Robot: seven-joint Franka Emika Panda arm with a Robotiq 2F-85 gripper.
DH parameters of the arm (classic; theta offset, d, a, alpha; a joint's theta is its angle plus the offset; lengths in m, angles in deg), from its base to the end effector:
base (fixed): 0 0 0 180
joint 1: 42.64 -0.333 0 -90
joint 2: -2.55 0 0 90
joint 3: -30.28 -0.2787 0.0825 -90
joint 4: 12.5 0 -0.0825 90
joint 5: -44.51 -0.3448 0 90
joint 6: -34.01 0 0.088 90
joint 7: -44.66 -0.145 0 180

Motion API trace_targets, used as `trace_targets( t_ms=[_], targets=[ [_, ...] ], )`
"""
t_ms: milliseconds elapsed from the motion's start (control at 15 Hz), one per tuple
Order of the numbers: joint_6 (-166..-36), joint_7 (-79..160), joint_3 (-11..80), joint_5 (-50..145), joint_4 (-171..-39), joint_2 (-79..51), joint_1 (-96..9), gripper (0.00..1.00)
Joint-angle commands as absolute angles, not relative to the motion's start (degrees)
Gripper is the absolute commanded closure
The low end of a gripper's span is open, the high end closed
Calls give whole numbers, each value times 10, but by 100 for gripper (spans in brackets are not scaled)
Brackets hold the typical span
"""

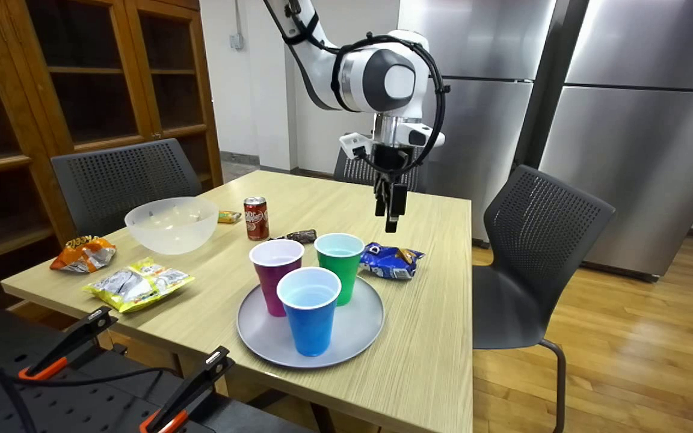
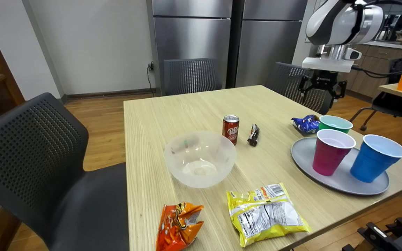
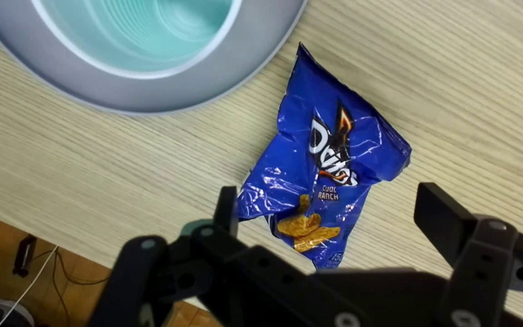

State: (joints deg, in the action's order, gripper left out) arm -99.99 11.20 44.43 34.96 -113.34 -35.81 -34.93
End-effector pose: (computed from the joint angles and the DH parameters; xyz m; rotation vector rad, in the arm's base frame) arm 0.5640 -0.2148 0.1513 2.6868 -1.5373 -0.0945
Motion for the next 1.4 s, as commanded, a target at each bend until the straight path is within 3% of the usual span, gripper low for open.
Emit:
trace_targets(
  t_ms=[0,1133,1267,1333],
  targets=[
    [-952,94,440,333,-1056,-412,-334,0],
    [-877,50,430,294,-921,-528,-311,0],
    [-871,48,430,290,-912,-532,-308,26],
    [-868,47,430,289,-909,-534,-306,35]
  ],
)
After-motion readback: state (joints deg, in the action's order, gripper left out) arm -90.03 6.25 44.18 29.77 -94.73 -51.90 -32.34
